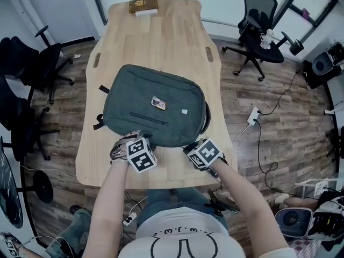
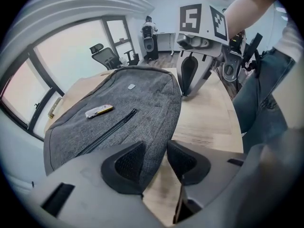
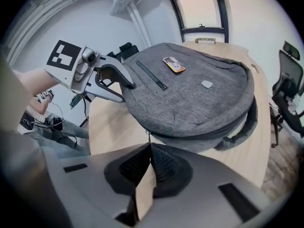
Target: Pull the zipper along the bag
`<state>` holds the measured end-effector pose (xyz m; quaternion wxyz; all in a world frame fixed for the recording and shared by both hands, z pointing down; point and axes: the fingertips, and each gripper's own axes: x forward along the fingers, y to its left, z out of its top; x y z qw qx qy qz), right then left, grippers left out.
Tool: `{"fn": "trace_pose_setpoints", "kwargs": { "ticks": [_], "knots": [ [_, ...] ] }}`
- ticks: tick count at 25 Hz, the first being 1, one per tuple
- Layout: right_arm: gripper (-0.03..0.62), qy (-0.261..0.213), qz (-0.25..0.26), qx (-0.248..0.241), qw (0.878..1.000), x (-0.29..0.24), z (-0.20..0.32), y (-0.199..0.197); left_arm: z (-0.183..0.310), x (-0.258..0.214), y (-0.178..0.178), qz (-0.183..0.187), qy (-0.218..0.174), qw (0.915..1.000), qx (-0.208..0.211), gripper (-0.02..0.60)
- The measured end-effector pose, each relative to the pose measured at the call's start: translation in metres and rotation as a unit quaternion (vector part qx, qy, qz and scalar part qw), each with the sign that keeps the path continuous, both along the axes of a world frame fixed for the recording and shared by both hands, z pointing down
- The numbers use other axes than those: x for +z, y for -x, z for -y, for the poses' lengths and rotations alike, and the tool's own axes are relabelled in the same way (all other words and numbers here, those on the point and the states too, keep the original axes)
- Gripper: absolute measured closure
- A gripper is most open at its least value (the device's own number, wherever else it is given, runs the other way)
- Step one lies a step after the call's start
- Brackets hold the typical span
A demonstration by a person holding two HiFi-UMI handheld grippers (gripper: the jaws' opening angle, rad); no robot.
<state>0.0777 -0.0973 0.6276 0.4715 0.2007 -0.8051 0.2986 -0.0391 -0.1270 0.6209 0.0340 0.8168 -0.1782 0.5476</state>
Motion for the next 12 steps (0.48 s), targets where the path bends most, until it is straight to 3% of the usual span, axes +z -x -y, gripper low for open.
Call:
{"fn": "trace_pose_setpoints", "kwargs": {
  "ticks": [12],
  "knots": [
    [0.539,-0.074,-0.088,-0.093,0.989,-0.004,0.035,-0.052,0.0,-0.003,-0.005,0.003,-0.003,1.0,0.008,0.423]
  ]
}}
